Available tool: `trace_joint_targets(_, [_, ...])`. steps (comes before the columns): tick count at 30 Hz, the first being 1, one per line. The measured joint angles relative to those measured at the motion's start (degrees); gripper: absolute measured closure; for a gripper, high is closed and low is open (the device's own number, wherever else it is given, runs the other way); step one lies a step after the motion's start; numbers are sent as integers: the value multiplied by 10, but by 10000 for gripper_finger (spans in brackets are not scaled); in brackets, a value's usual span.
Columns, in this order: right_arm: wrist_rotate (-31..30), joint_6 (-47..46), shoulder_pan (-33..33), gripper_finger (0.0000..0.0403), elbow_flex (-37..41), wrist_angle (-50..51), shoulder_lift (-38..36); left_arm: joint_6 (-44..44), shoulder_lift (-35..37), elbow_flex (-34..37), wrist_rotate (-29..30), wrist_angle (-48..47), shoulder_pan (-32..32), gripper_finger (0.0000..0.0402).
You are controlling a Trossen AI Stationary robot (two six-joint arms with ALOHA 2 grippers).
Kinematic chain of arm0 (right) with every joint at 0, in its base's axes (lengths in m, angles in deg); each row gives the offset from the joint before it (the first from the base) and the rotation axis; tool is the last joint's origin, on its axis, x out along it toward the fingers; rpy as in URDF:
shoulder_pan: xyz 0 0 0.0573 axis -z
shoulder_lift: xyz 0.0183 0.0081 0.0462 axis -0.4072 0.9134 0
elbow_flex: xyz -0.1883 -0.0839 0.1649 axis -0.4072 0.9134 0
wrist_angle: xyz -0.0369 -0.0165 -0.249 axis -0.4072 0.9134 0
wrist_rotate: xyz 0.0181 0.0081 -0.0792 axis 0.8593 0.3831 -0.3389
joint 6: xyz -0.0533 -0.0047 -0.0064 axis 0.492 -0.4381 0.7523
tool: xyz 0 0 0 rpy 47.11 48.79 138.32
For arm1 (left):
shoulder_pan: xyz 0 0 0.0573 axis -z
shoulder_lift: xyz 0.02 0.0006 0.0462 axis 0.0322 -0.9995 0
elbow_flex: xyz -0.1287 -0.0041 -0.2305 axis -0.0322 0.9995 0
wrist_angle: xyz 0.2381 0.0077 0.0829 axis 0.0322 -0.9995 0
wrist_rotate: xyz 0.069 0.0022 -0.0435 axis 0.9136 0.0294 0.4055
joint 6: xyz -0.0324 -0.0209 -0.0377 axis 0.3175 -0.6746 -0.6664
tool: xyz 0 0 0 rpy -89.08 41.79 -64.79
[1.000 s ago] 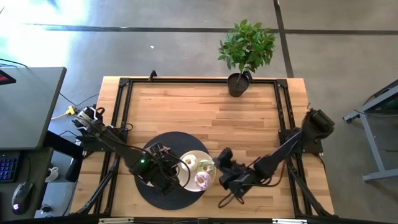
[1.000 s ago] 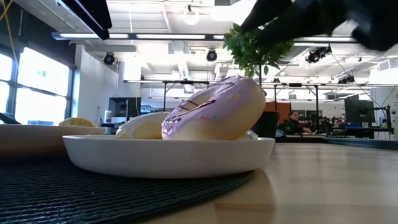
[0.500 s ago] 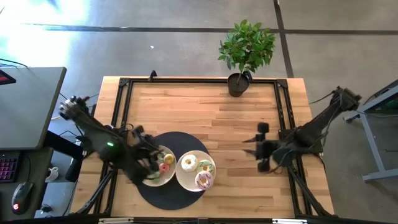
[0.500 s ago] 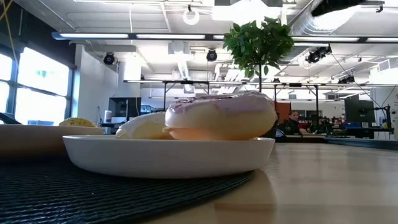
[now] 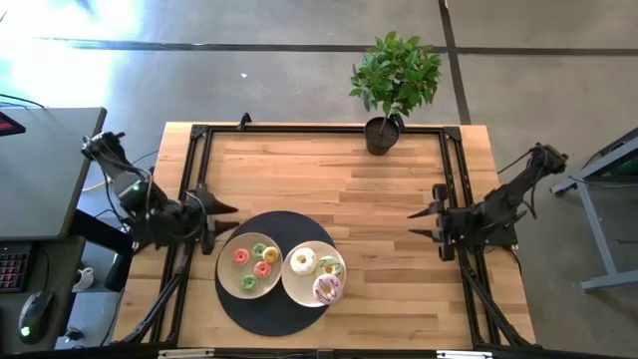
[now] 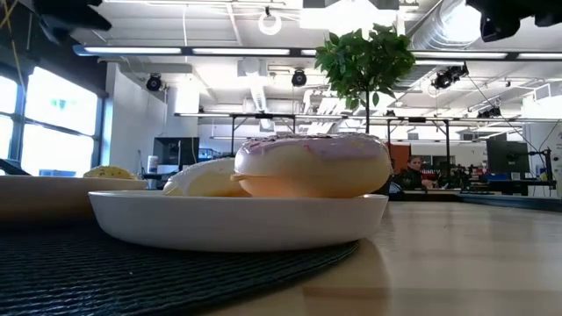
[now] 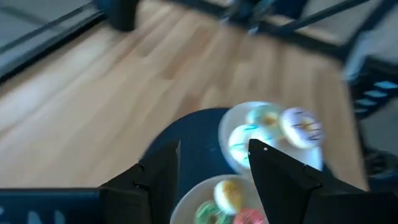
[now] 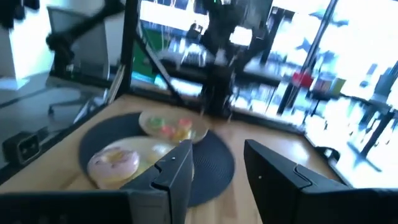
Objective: Pick & Place donuts
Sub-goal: Return to Home Position
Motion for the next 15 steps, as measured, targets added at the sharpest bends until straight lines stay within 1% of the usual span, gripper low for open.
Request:
trace_joint_targets(4, [2,32,0,261,24,-3,-65,135,93,159,-29,249,0,213])
trace_joint_targets(7, [11,44,0,261,47,3,-105,227,144,244,-37,392,0,213])
trace_joint_targets(10, [16,57,0,261,62,1,-143,302,183,303,-40,476,-5,213])
trace_joint_targets(12, [19,66,0,261,67,9,-168,342,198,333,-56,537,-25,213])
trace_joint_targets(15, [33,76,0,261,66,26,-210,392,202,374,-124,634,-76,213])
